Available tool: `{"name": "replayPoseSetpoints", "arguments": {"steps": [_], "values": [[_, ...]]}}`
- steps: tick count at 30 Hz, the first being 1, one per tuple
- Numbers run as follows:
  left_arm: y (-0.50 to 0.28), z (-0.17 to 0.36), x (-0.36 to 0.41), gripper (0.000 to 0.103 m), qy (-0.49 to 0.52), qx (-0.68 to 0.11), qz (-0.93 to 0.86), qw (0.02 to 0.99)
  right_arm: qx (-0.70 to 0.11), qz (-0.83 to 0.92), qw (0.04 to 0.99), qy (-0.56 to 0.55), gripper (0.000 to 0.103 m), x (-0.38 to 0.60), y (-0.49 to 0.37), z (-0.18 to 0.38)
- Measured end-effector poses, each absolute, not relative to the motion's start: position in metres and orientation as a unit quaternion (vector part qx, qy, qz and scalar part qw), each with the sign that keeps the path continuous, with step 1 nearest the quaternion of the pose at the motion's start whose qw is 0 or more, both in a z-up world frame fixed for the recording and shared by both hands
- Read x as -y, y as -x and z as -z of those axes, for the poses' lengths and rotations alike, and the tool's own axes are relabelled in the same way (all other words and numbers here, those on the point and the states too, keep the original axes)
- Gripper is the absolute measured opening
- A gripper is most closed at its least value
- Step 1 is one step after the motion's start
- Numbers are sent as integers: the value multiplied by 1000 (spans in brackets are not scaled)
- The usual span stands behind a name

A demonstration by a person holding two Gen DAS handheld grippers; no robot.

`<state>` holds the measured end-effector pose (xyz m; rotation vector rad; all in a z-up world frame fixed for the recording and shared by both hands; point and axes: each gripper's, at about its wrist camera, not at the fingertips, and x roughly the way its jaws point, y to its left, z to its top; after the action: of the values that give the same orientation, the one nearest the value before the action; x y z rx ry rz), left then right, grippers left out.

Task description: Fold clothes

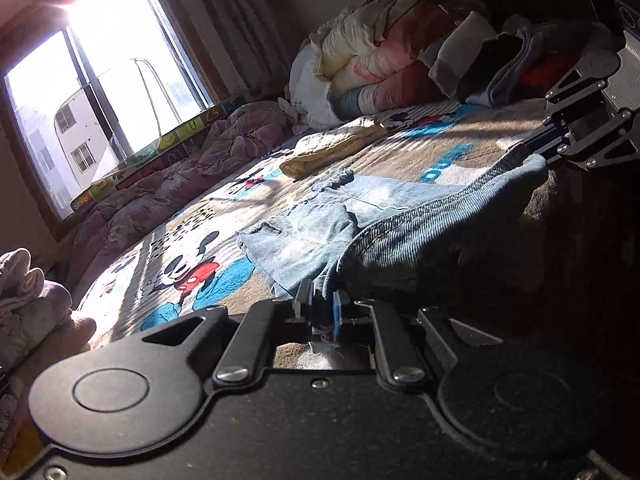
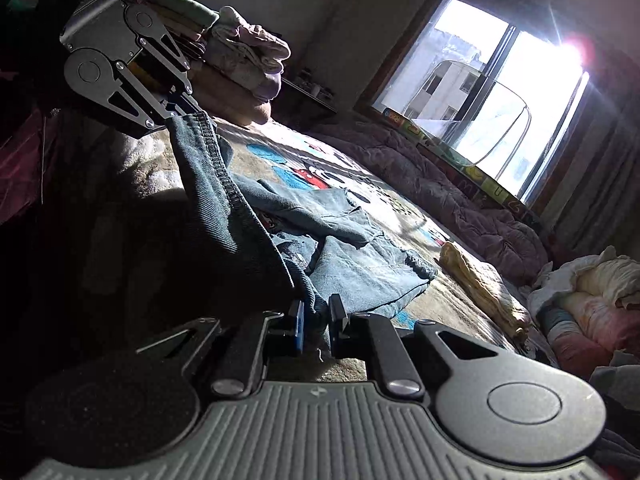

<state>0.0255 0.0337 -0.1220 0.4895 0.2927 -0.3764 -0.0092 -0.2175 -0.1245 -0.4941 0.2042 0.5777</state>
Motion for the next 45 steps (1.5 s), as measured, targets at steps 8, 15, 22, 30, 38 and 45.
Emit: {"name": "replayPoseSetpoints", "arguments": {"steps": [8, 15, 22, 30, 38, 45], "values": [[-95, 79, -47, 7, -111, -132, 208, 963, -96, -266, 956, 79, 10, 252, -47, 89], [-171, 67, -54, 6, -38, -134, 206, 969, -94, -259, 961, -21, 10, 268, -122, 74], [-232, 71, -61, 6, 5, -137, 197, 971, -102, -256, 958, -83, 9, 273, -201, 77], [-284, 94, -68, 5, 40, -176, 180, 967, -132, -258, 951, -109, 9, 268, -273, 92], [-318, 110, -70, 5, 37, -203, 178, 962, -181, -256, 941, -130, 9, 262, -319, 118], [-347, 119, -69, 3, 29, -216, 176, 960, -193, -248, 937, -155, 9, 261, -347, 129]]}}
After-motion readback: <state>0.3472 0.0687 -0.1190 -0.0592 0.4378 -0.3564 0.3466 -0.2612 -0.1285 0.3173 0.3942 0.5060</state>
